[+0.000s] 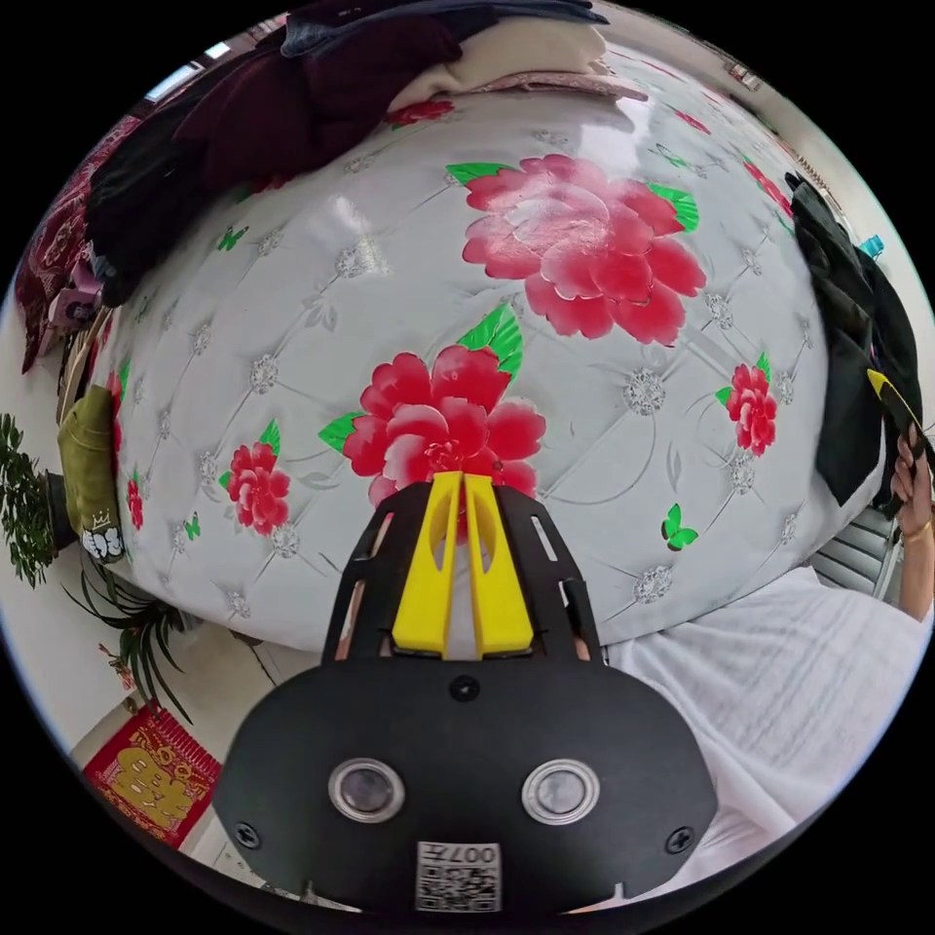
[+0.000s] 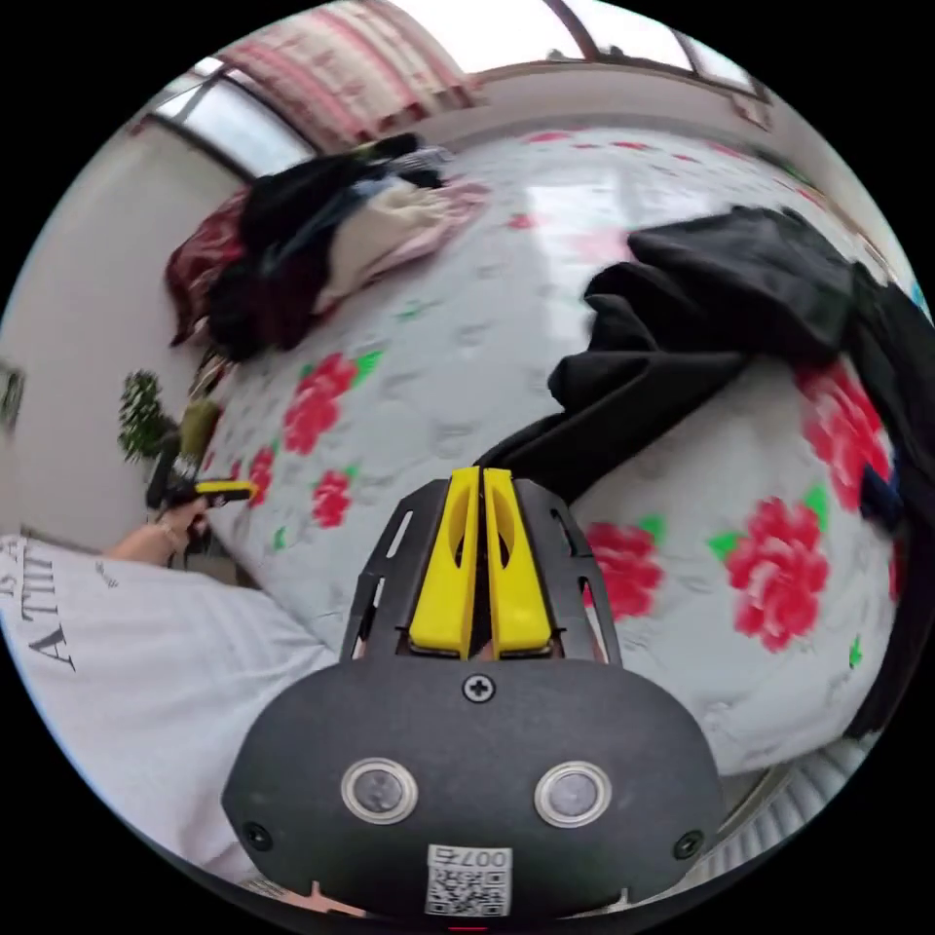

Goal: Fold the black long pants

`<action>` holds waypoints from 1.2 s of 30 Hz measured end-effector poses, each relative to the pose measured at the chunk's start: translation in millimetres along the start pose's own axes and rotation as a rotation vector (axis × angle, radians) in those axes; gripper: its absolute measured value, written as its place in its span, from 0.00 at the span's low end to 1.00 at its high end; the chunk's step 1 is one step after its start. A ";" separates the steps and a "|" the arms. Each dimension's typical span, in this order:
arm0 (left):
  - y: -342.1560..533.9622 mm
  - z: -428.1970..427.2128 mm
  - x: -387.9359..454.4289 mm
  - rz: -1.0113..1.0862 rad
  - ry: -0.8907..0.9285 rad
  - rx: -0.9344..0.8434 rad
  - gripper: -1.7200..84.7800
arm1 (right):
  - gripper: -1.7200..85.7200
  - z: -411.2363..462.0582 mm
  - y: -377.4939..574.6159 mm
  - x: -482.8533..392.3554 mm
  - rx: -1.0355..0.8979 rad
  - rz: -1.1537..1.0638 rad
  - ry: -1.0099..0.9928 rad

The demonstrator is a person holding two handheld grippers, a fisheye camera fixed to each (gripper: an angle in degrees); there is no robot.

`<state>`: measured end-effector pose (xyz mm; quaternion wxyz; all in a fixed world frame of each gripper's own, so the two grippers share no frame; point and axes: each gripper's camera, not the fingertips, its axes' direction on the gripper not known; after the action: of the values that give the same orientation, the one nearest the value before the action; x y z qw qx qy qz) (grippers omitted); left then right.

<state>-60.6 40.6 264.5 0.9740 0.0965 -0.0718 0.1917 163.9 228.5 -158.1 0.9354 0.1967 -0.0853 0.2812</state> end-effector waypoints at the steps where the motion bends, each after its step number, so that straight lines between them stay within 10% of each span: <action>1: 2.4 -0.2 -3.2 -0.010 0.002 0.016 0.01 | 0.02 7.9 -3.4 -23.4 -0.016 -0.046 -0.020; 13: 62.1 -19.3 -65.6 -0.116 0.075 0.128 0.01 | 0.02 80.0 -1.0 -354.4 -0.347 -1.007 -0.521; 27: 92.7 -46.4 -59.0 -0.118 0.053 0.156 0.02 | 0.12 2.0 -68.9 -43.7 -0.051 -0.142 0.218; 36: 102.4 -50.5 40.2 0.099 0.114 0.055 0.17 | 0.13 13.5 -81.6 69.5 -0.174 -0.026 0.284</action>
<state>-58.2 158.9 239.0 0.9628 0.1087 -0.0155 0.2469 266.5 194.7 -153.1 0.9550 0.0744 0.0264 0.2858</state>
